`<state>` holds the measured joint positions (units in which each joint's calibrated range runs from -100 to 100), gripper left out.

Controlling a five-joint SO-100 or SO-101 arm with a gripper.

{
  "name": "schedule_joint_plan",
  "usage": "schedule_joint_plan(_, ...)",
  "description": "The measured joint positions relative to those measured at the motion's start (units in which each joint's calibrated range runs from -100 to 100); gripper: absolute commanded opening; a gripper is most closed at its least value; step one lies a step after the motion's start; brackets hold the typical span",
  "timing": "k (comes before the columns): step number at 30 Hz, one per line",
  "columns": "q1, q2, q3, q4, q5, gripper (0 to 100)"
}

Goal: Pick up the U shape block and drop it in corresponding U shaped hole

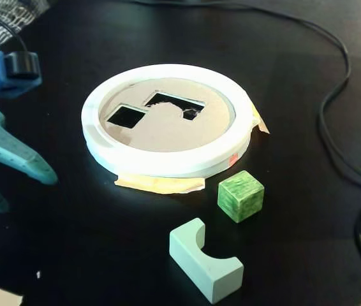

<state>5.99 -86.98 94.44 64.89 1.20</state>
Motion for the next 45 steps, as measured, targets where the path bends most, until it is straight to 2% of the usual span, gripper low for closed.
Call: schedule_joint_plan(45,0.60,0.00,0.00,0.10,-0.20,100)
